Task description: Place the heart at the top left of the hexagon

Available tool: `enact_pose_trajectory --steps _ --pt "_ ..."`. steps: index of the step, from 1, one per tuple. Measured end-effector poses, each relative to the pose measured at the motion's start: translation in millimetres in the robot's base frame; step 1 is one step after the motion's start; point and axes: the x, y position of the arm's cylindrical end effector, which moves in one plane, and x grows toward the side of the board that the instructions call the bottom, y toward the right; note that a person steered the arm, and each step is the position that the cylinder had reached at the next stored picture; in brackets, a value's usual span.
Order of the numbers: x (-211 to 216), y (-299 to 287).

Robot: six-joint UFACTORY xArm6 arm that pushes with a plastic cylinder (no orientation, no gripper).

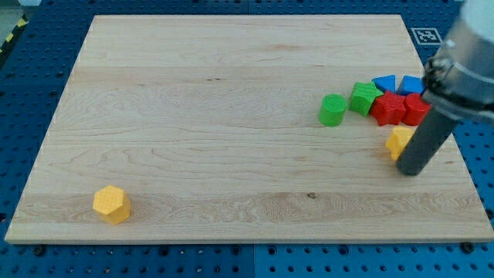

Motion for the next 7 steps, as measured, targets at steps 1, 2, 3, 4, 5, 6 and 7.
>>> enact_pose_trajectory --steps 1,2,3,4,5,6,7 --pt "-33.4 -3.8" --pt "-38.1 -20.0" --pt "-28.6 37.5" --pt "-43.3 81.6" --pt "-71.7 56.5" --pt "-79.2 -20.5" --pt "-72.8 -100.8"
